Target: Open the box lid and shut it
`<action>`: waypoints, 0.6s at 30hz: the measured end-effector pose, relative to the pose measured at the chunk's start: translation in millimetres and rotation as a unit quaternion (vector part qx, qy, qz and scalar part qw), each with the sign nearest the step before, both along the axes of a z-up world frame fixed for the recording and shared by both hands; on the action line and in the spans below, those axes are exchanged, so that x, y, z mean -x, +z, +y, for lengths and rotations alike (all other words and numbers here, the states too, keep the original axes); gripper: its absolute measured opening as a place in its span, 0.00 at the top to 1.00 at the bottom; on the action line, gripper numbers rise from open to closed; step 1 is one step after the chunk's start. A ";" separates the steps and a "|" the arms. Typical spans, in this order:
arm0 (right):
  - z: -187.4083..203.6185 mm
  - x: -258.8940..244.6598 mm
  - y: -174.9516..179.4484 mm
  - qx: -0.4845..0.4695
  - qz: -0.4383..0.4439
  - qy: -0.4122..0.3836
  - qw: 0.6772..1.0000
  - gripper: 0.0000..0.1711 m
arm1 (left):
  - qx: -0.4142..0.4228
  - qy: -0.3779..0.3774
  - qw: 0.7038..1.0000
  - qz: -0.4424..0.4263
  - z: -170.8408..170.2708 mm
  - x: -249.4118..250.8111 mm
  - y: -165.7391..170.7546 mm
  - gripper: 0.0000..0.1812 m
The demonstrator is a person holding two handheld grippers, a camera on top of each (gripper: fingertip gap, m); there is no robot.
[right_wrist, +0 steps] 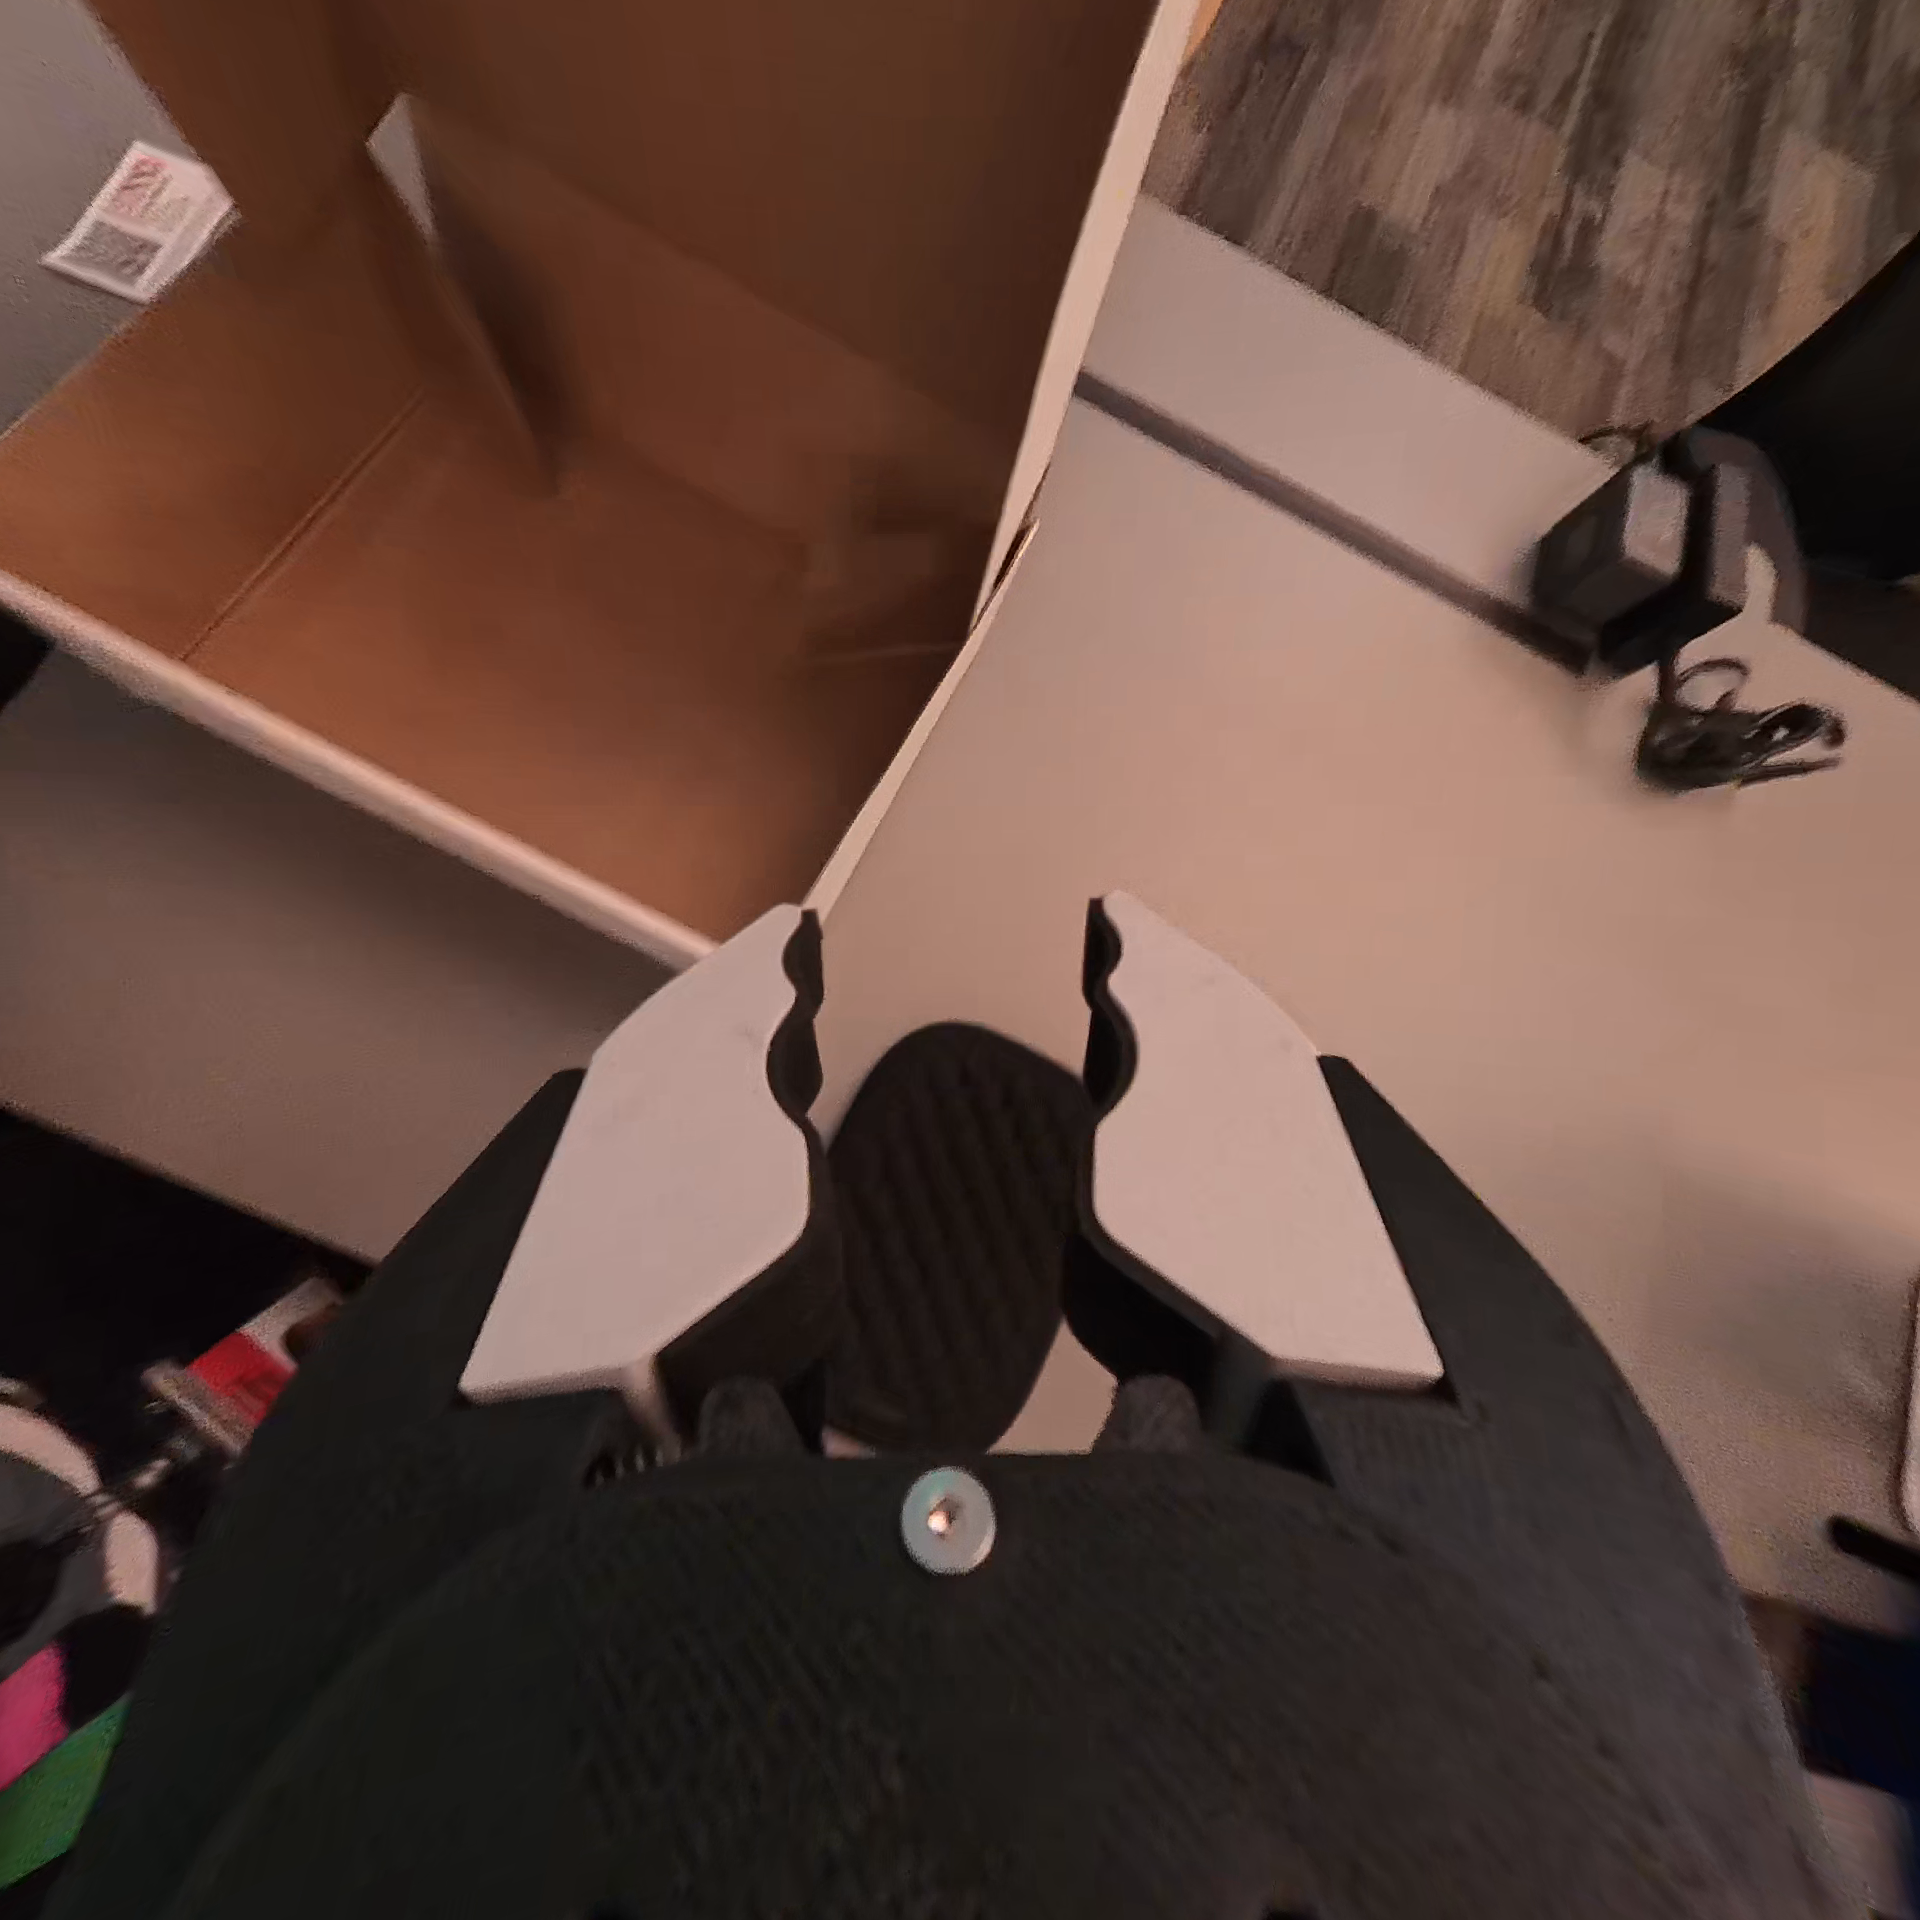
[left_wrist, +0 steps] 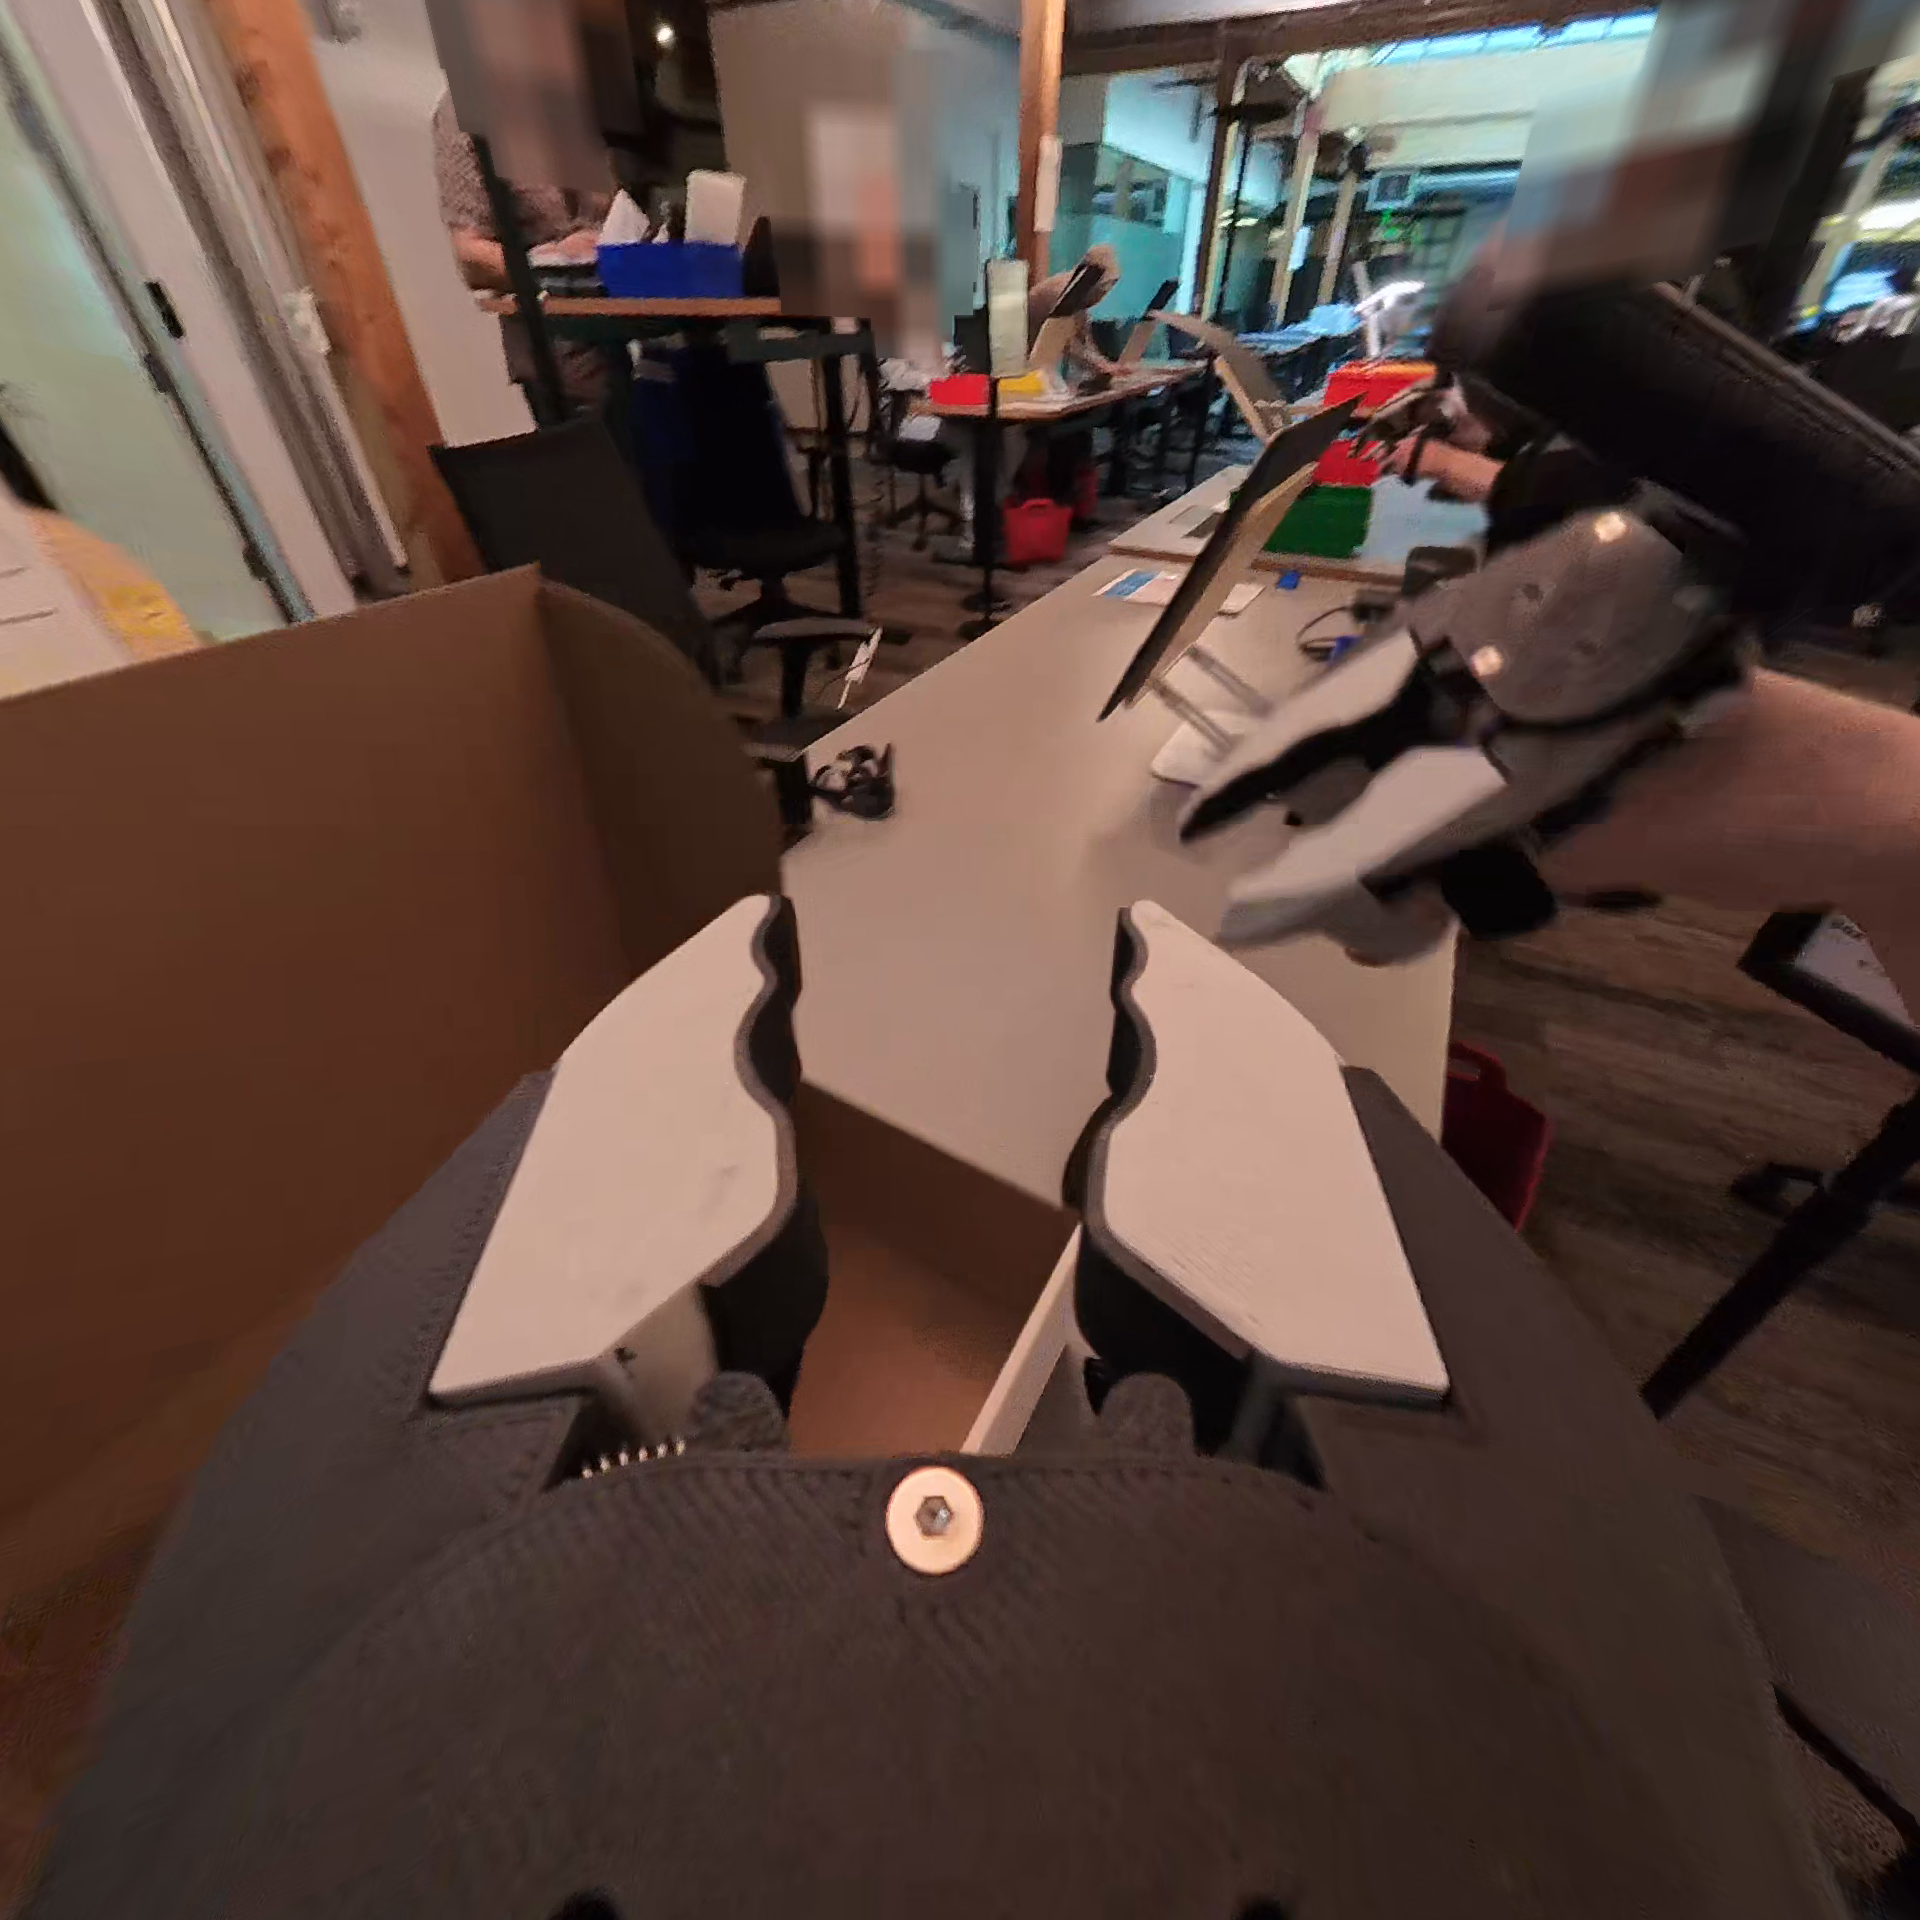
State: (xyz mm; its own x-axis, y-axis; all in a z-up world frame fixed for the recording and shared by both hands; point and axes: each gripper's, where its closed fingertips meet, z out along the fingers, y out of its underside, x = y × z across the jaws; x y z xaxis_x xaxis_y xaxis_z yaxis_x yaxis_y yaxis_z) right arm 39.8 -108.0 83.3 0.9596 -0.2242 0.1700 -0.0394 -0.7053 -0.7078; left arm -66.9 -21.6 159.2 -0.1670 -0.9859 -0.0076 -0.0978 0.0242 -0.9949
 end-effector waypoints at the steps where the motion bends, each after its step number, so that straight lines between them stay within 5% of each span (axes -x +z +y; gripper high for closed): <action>1: -12.7 10.5 -5.6 -0.003 0.006 -0.001 1.000 0.71 | -0.002 -0.009 1.000 -0.005 -12.3 -9.5 1.0 0.67; 12: -195.8 88.4 -65.6 0.062 0.064 -0.100 0.991 0.70 | 0.033 -0.207 0.969 -0.130 -208.0 -58.5 47.3 0.66; 18: -237.1 93.1 -65.5 0.046 0.083 -0.159 0.983 0.72 | 0.072 -0.266 0.955 -0.107 -246.6 -72.4 25.0 0.65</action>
State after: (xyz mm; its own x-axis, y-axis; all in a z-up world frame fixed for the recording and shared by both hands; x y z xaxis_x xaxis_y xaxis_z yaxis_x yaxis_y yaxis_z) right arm -53.3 -345.1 17.9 0.8602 -0.5074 0.0508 -0.3772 -0.7001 -0.6063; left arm 5.5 -268.2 184.2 -0.6537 -0.7561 0.0314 0.0966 -0.1246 -0.9875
